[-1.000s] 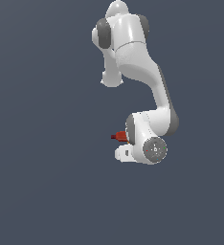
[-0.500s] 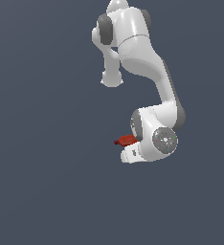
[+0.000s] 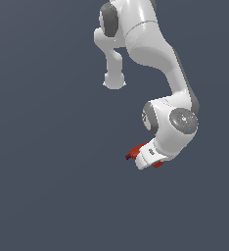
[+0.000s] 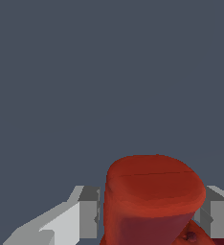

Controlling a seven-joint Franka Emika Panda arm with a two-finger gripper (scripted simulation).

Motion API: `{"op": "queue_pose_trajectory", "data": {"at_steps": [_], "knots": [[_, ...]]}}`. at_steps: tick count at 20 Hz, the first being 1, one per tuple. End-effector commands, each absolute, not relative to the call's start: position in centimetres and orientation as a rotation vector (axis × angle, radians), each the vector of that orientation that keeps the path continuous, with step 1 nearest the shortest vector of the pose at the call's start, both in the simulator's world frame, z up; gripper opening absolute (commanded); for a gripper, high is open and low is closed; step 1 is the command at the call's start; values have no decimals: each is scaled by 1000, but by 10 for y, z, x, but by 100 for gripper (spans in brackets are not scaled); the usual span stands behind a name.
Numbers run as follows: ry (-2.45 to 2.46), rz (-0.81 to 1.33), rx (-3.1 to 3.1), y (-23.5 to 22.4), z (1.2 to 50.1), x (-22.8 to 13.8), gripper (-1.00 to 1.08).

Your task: Pick up the object and move it to a goal position.

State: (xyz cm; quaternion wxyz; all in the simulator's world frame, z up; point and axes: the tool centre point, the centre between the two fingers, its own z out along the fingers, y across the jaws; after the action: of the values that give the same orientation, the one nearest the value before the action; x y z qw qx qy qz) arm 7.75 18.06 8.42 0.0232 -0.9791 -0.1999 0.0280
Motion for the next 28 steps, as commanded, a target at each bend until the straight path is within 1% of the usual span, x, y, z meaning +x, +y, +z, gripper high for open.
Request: {"op": "queue_pose_trajectory", "data": {"at_steps": [1, 9, 18, 28], "knots": [[-680, -14, -3011, 192, 99, 83, -100], [-855, -292, -2926, 226, 139, 88, -100], [-1028, -584, -2796, 259, 183, 80, -100], [-1149, -797, -2671, 280, 217, 66, -100]]}}
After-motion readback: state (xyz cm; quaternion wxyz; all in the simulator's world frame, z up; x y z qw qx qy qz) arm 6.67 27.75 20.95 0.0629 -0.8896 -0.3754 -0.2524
